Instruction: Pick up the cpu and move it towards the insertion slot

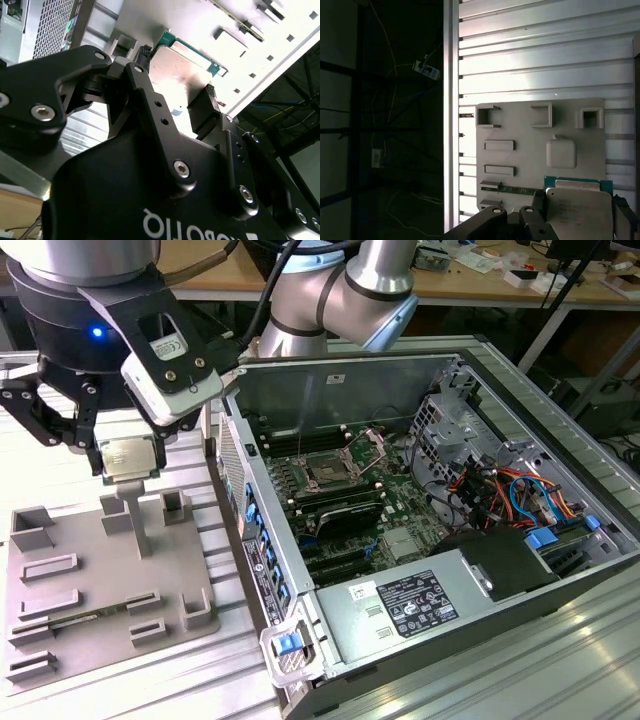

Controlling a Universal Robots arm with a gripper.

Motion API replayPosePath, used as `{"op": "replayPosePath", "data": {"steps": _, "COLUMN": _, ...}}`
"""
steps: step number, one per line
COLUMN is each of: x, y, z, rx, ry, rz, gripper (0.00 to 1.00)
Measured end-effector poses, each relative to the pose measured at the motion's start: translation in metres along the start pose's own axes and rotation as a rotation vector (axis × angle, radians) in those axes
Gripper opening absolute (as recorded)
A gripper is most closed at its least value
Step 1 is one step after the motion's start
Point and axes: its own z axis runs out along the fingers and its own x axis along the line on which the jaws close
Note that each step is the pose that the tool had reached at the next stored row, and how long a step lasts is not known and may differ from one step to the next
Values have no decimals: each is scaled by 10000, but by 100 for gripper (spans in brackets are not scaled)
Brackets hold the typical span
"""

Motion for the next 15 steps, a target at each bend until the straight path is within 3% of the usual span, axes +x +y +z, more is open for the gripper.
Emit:
{"op": "replayPosePath", "data": {"steps": 6, "x": -32, "y": 0, "z": -36, "rx": 2, "ry": -1, "rz": -2, "gripper": 55}}
{"op": "replayPosePath", "data": {"steps": 15, "x": -240, "y": -1, "z": -39, "rx": 13, "ry": 5, "rz": -1, "gripper": 55}}
